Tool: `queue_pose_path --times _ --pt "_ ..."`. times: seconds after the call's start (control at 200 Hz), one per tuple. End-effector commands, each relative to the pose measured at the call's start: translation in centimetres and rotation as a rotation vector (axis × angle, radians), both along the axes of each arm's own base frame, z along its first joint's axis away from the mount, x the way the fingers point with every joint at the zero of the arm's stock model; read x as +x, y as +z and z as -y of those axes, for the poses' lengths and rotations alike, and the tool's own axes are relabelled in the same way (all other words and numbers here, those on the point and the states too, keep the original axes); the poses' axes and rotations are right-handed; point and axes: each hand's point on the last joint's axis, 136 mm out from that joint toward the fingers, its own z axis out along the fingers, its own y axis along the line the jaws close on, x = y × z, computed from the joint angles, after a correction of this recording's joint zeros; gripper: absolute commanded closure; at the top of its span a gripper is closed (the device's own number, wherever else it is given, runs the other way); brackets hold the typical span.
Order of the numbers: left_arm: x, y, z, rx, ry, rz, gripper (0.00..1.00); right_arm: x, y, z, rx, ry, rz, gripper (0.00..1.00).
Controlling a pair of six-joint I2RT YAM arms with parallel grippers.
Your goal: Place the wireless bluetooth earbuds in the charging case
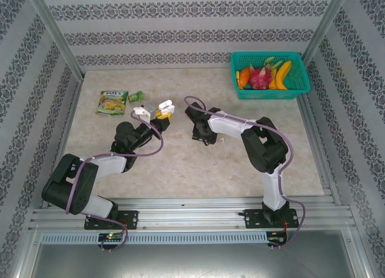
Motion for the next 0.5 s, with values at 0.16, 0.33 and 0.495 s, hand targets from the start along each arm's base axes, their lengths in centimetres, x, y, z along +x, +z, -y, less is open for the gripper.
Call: queue_pose_path --times 0.16,0.33,0.495 --pt "-1.02 1.86 0.64 -0.033 -0.047 0.058 1.00 0.47 -0.70 0.74 -0.014 -0.041 -0.006 0.55" --pt "-0.90 1.85 0.73 -0.032 -0.048 0.053 1.00 0.39 -0.74 0.66 -0.007 -0.039 -0.007 0.60" --pt "-0.77 1.80 0.71 -0.034 -0.047 0.048 1.00 -0.01 -0.83 0.39 0.003 -0.029 -0.015 0.61"
